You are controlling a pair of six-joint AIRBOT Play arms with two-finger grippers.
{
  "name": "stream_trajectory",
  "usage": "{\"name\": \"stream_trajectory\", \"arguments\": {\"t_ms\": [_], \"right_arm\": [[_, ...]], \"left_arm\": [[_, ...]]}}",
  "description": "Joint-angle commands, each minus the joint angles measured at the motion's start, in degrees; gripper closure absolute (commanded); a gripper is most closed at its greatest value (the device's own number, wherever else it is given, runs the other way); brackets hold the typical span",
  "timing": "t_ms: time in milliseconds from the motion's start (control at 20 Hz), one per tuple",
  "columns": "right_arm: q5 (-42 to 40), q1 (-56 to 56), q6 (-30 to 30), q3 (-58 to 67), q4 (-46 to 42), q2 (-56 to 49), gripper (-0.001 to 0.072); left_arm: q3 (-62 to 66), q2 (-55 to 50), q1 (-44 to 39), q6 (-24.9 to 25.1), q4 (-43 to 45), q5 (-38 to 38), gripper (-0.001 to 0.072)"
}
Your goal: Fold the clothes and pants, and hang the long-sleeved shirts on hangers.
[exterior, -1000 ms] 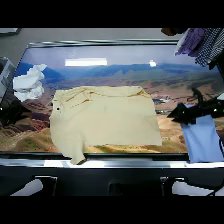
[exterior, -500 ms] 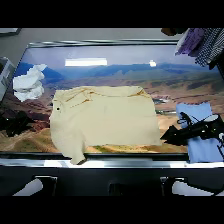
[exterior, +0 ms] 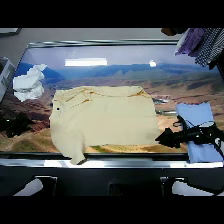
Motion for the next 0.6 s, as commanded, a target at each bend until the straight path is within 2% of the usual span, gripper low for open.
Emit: {"name": "stream_trajectory", "arguments": {"t_ms": [0,100,300,550], "right_arm": [[-2.0,0.0,-0.7,-0.5,2.4,0.0,0.048],[-0.9,0.0,-2.1,-0.5,2.7,0.0,0.0682],[-0.7,0.0,-2.6,-0.5,2.7,1.5,0.0683],[-0.9,0.0,-2.6,-0.5,2.8,3.8,0.0683]], "left_arm": [[-3.8,2.9,0.8,4.6,1.2,0.7,0.0375],[-10.2,6.4,1.9,6.1,1.1,2.6,0.0375],[-21.7,10.1,4.7,9.4,-0.4,3.8,0.0375],[-26.7,9.4,4.9,14.1,-7.0,6.9,0.0375]]}}
